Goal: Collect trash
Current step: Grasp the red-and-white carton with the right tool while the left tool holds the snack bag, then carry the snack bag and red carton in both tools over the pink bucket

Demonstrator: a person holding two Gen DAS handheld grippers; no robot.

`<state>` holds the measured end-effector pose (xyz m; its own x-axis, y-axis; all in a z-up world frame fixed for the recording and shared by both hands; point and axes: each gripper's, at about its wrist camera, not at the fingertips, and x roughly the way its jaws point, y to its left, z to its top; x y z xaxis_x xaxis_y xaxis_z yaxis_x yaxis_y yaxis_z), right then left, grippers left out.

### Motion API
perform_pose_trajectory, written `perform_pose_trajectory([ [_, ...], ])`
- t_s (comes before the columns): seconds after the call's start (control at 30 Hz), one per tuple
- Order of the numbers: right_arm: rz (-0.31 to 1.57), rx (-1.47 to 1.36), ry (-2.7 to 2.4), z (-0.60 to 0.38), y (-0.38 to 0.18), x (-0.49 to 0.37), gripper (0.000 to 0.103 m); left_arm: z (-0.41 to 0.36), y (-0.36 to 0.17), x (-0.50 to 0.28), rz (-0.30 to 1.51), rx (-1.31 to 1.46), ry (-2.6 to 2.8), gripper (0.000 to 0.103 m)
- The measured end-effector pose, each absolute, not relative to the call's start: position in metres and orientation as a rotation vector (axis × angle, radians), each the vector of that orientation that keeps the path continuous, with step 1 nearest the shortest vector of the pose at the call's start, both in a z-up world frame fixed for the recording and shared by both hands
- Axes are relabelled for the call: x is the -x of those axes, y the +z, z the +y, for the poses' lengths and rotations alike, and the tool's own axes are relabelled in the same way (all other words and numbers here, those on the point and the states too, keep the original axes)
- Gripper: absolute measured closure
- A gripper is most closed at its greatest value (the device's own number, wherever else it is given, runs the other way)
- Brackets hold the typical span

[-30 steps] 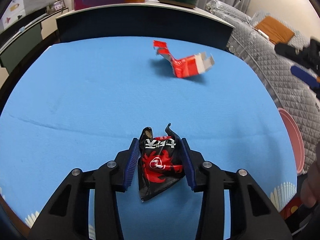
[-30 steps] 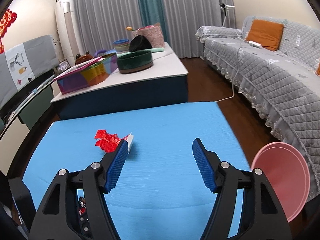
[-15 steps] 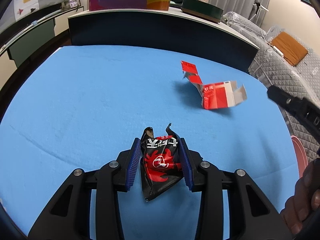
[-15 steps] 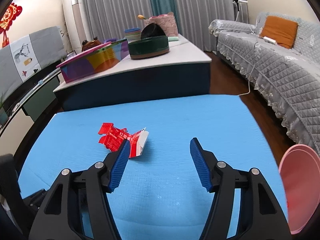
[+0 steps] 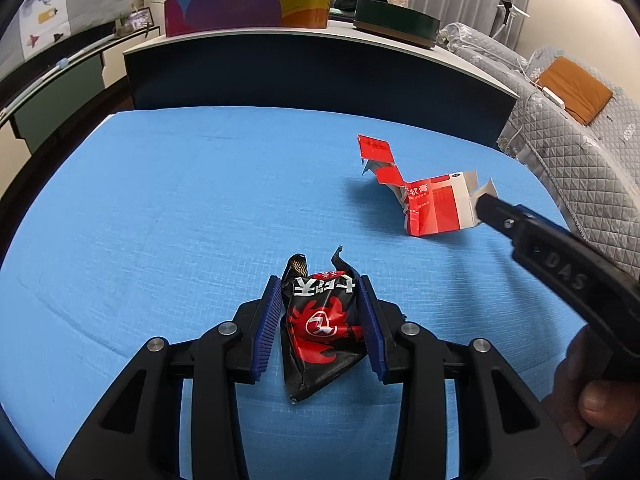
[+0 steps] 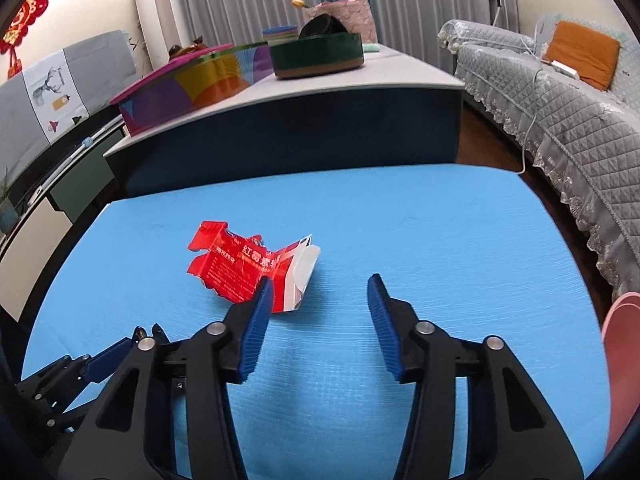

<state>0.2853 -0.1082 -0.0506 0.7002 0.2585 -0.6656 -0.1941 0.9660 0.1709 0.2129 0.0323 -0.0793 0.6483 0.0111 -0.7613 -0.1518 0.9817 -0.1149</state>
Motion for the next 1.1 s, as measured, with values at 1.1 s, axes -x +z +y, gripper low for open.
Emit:
perform_pose_trajectory([
  [1.1,0.610,-0.075,0.143,-0.181,0.019,-0.222,0.099,-0.014,-0.034,-0.192,0.745,0.122,0.026,0.065],
])
